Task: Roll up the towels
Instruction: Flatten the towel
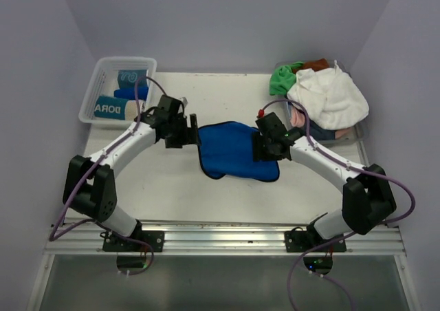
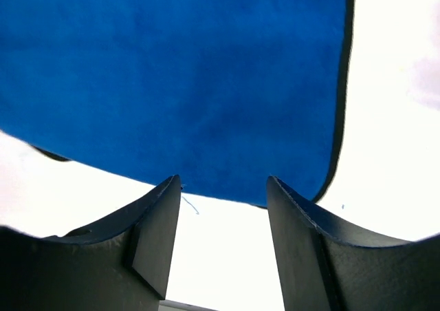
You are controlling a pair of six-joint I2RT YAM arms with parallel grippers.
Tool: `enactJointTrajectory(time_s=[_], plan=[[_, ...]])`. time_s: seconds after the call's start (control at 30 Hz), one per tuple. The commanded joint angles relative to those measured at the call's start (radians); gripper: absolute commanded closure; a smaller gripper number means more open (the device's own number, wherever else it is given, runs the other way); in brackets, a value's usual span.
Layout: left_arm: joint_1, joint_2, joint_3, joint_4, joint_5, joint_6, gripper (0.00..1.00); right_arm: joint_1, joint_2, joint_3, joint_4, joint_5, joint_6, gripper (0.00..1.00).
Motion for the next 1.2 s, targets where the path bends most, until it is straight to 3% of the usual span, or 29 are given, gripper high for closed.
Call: enactJointTrajectory(time_s=[0.0, 0.27, 0.63, 0.73, 0.83, 0.87, 0.9, 1.17], plan=[[-0.148, 0.006, -0.072, 0.050, 0.011, -0.044, 0.21, -0.019, -0.016, -0.057, 0.006, 0.039, 0.024, 0.47], [-0.232, 0.106, -0.121, 0.128, 0.074, -0.098, 0.30, -0.028, 0.044, -0.051, 0.030, 0.037, 0.013, 0.50], [-0.254, 0.166, -0.166, 0.225, 0.107, -0.167, 0.45, -0.027, 0.051, -0.054, 0.047, 0.025, 0.011, 0.50], [-0.254, 0.194, -0.155, 0.248, 0.116, -0.176, 0.55, -0.030, 0.064, -0.060, 0.049, 0.051, -0.001, 0.50], [-0.255, 0.215, -0.140, 0.258, 0.132, -0.179, 0.77, -0.030, 0.105, -0.039, 0.082, 0.070, -0.015, 0.50], [-0.254, 0.218, -0.132, 0.252, 0.126, -0.176, 0.91, -0.028, 0.134, -0.025, 0.092, 0.068, -0.016, 0.50], [-0.255, 0.220, -0.127, 0.237, 0.123, -0.165, 0.98, -0.030, 0.152, 0.002, 0.101, 0.059, -0.018, 0.50], [-0.231, 0.160, -0.120, 0.102, 0.049, -0.063, 1.00, -0.030, 0.349, 0.148, 0.148, 0.057, -0.036, 0.53]])
